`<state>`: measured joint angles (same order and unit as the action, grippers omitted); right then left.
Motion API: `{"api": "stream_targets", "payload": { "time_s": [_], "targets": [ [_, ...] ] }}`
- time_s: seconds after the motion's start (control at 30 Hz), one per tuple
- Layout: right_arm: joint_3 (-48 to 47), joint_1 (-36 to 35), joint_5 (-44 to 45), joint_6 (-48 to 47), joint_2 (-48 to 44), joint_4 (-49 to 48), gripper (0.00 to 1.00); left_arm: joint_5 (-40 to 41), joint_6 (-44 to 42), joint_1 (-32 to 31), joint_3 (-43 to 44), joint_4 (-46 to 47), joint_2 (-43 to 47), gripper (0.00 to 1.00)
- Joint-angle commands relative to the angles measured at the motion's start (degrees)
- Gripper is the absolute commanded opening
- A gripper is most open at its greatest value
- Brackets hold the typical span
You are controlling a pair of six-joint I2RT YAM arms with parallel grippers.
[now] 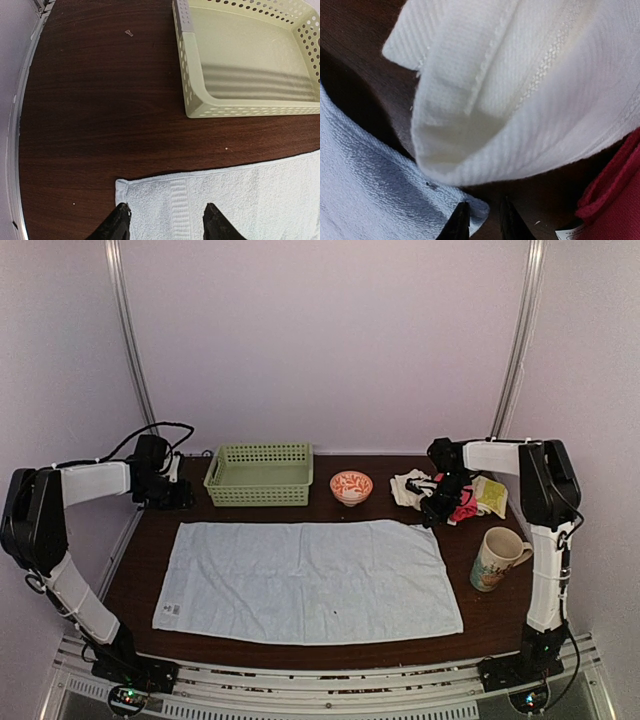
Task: Roll the towels
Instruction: Pick up the towel from the center of the board.
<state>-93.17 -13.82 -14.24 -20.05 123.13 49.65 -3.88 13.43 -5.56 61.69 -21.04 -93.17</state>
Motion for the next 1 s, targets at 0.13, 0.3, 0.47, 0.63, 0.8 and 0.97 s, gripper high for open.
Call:
{"api": "stream_targets", "payload": {
  "time_s": [0.13, 0.3, 0.47, 0.63, 0.8, 0.97],
  "targets": [
    [0.53, -0.24, 6.57, 1.73, 0.81, -2.09, 0.08, 0.89, -0.24, 0.35, 0.45, 1.67, 0.50, 0.51],
    [-0.46, -0.24, 5.36, 1.84, -1.75, -2.80, 0.00, 2.62, 0.73, 0.61, 0.94, 0.49, -0.88, 0.51],
    [-0.36, -0.17, 6.94, 1.64, -5.29, -5.34, 0.00, -3.09, 4.26, 4.36, 0.92, 0.17, -3.58, 0.52],
    [0.76, -0.23, 4.29, 1.71, -5.02, -6.25, 0.00, -4.63, 5.30, 5.36, 2.32, -0.97, -6.37, 0.54],
    [0.41, -0.24, 3.39, 1.79, -4.36, -5.96, 0.00, -4.85, 4.90, 5.91, 4.10, -2.66, -9.92, 0.48],
    [-0.59, -0.24, 2.70, 1.69, -3.83, -5.18, 0.00, -3.34, 5.09, 6.00, 5.63, -2.56, -12.22, 0.41]
  ]
}}
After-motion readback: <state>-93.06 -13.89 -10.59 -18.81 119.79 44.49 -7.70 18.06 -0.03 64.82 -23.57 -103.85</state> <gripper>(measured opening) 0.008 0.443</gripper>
